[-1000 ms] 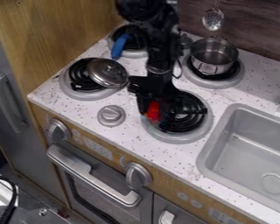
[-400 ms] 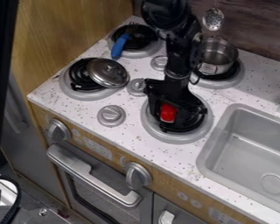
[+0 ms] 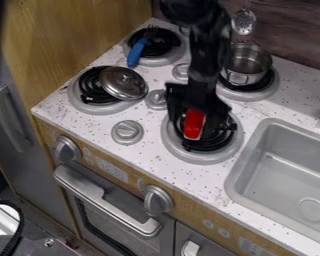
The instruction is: Put the red object on top of the right lower burner
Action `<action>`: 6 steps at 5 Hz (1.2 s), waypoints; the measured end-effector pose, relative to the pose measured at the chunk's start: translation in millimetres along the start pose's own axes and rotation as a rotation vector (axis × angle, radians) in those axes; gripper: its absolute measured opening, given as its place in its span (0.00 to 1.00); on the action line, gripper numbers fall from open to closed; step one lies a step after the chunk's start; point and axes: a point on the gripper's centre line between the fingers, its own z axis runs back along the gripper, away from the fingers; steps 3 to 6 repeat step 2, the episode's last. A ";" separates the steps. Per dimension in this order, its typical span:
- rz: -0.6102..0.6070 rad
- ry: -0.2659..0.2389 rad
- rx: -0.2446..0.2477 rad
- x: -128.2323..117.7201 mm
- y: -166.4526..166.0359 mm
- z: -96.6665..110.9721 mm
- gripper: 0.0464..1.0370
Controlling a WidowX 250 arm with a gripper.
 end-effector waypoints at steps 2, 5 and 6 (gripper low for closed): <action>0.109 -0.068 -0.052 -7.8 36.8 46.0 0.96; 0.109 -0.068 -0.052 -7.8 36.8 46.0 0.96; 0.109 -0.068 -0.052 -7.8 36.8 46.0 0.96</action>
